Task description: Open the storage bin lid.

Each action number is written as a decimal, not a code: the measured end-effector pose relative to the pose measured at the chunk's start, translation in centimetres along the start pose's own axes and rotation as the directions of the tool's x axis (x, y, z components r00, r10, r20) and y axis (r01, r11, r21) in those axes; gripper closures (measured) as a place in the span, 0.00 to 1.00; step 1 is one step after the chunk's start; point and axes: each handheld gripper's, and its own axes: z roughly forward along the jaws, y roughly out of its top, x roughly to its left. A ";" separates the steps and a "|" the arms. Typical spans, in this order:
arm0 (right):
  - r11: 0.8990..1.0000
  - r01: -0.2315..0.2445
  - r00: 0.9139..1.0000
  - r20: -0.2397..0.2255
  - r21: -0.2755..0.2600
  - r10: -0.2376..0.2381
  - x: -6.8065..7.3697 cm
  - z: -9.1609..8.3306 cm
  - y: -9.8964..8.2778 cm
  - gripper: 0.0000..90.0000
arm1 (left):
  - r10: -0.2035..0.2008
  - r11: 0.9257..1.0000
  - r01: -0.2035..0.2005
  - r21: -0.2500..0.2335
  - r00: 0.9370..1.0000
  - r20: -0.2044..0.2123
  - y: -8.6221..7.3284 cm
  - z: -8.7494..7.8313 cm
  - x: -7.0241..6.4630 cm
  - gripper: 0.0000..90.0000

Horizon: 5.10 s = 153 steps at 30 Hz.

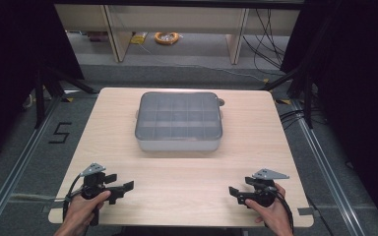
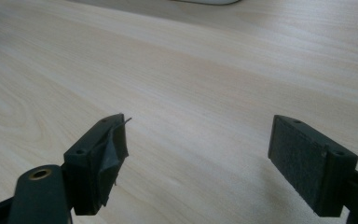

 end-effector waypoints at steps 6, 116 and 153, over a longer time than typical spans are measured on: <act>0.999 -0.037 0.999 -0.015 -0.019 0.037 0.1 -0.1 0.1 0.24 | -0.021 1.000 0.021 -0.003 1.000 0.008 0.0 0.1 0.2 0.17; 0.815 -0.500 0.861 -0.274 -0.294 0.429 -7.5 10.4 18.3 0.77 | -0.276 0.951 0.263 -0.164 0.959 -0.061 18.6 11.4 5.4 0.60; 0.885 -0.326 0.933 -0.263 -0.332 0.245 -2.0 1.6 17.4 0.80 | -0.161 0.954 0.140 -0.266 0.985 -0.057 15.7 2.4 -0.4 0.63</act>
